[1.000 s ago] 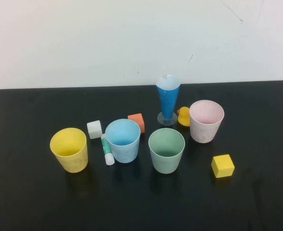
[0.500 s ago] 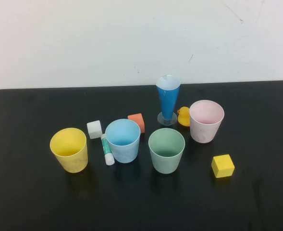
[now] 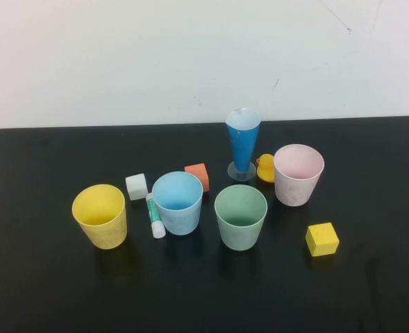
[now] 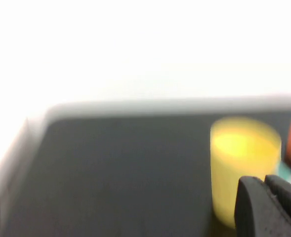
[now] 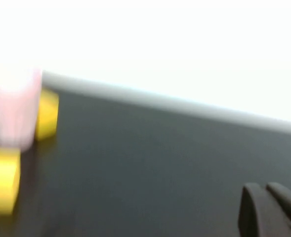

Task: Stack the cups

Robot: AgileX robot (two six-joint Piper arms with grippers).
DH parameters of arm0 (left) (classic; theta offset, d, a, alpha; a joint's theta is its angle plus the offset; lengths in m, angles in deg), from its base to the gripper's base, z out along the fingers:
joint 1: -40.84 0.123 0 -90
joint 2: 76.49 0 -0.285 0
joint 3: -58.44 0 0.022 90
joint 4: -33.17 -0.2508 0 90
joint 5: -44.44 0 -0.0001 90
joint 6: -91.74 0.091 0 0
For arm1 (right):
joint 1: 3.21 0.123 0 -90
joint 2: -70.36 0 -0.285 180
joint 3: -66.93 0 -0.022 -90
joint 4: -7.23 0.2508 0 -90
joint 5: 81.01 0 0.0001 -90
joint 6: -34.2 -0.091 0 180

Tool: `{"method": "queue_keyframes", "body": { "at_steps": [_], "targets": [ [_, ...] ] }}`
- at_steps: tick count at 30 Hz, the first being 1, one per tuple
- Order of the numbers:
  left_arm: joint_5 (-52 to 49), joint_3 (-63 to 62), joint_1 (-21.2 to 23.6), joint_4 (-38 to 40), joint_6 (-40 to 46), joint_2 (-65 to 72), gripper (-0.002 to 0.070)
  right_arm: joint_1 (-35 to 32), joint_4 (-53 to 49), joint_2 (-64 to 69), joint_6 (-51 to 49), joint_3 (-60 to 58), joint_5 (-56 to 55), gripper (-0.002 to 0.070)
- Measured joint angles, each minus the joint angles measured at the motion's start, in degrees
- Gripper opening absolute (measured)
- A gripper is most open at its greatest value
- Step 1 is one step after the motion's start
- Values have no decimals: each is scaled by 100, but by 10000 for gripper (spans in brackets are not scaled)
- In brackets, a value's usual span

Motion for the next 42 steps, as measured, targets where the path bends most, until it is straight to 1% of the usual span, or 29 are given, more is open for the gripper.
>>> {"method": "queue_keyframes", "body": {
  "at_steps": [5, 10, 12, 16, 20, 22, 23, 25, 29, 31, 36, 40, 42],
  "targets": [
    [1484, 0, 0, 0, 0, 0, -2, 0, 0, 0, 0, 0, -1875, -3],
    [2423, 0, 0, -35, 0, 0, -2, 0, 32, 0, -100, 0, -3484, -2],
    [2640, 0, 0, -44, 0, 0, -2, 0, 112, 0, -122, 0, -3770, -3],
    [2828, 0, 0, -44, 0, 0, -2, 0, 354, 0, -173, 0, -3899, -3],
    [2930, 0, 0, 244, -10, 0, -2, 0, 580, 0, -241, 0, -4272, -3],
    [2944, 0, 0, 317, -10, 0, -2, 0, 640, 0, -222, 0, -4270, -3],
    [2795, -37, 0, 341, -10, 0, -2, 0, 664, 0, -155, 49, -4120, -3],
    [2109, -280, 0, 341, -10, 0, -2, 0, 702, 0, 100, 265, -3623, -3],
    [599, -1238, 0, 341, 2, 78, -2, 0, 702, 0, 917, 1065, -1974, -3],
    [9, -1764, 0, 341, 2, 320, -2, 0, 702, 0, 1139, 1455, -1335, -3],
    [-623, -2669, 0, 341, 2, 1207, -2, 0, 702, 172, 1253, 2039, -123, -3],
    [-1114, -3122, 0, 341, 24, 2167, -2, 0, 702, 602, 1305, 2221, 910, -3],
    [-1461, -3306, 0, 412, 31, 2655, -2, 0, 702, 841, 1421, 2227, 1248, -3]
  ]
}}
